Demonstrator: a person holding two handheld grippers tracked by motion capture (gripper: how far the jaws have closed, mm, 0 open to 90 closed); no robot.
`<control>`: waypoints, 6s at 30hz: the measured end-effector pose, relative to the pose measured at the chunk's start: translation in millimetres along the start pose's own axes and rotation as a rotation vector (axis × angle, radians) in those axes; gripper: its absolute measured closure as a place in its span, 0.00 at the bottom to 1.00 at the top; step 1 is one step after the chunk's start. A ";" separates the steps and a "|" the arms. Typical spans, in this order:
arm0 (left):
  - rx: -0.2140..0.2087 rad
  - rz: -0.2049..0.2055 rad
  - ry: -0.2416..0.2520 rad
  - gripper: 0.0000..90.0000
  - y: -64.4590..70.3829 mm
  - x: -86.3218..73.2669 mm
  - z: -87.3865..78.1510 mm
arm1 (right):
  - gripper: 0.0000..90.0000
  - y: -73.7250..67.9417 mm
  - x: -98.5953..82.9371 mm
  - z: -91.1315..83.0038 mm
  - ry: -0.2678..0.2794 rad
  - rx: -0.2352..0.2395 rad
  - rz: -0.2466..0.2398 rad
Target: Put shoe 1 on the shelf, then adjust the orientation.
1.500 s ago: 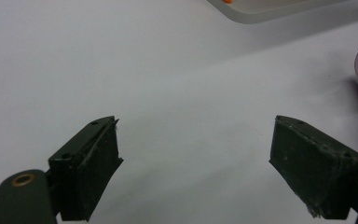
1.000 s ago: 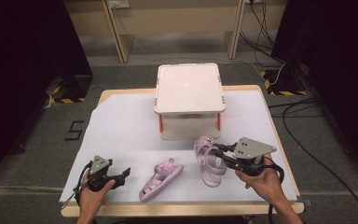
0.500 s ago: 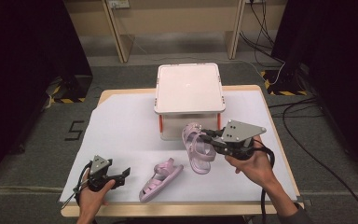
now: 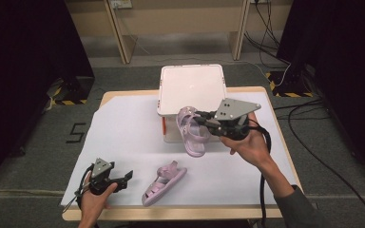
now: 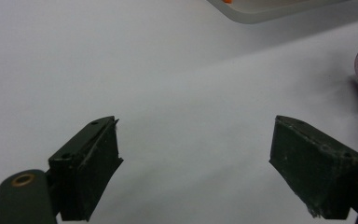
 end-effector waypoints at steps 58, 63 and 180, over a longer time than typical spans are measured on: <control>-0.014 -0.004 0.006 0.17 0.4 0.2 -0.3 | 0.90 138.6 4.4 127.2 -0.174 -0.162 -0.055; -0.015 -0.005 0.006 0.17 0.1 0.2 -0.6 | 0.88 137.4 1.6 130.3 -0.178 -0.156 -0.067; -0.014 0.003 -0.002 0.17 1.4 -0.7 -0.5 | 0.60 -77.4 -110.6 137.4 -0.188 0.480 0.228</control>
Point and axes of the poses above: each handheld gripper's, and its own axes: z roughly forward along the jaws, x roughly out of its top, y roughly to its right, the point moved 3 cm from there along z, roughly forward along the jaws, and after that the axes turned 11 degrees about x, right-handed, at the moved point
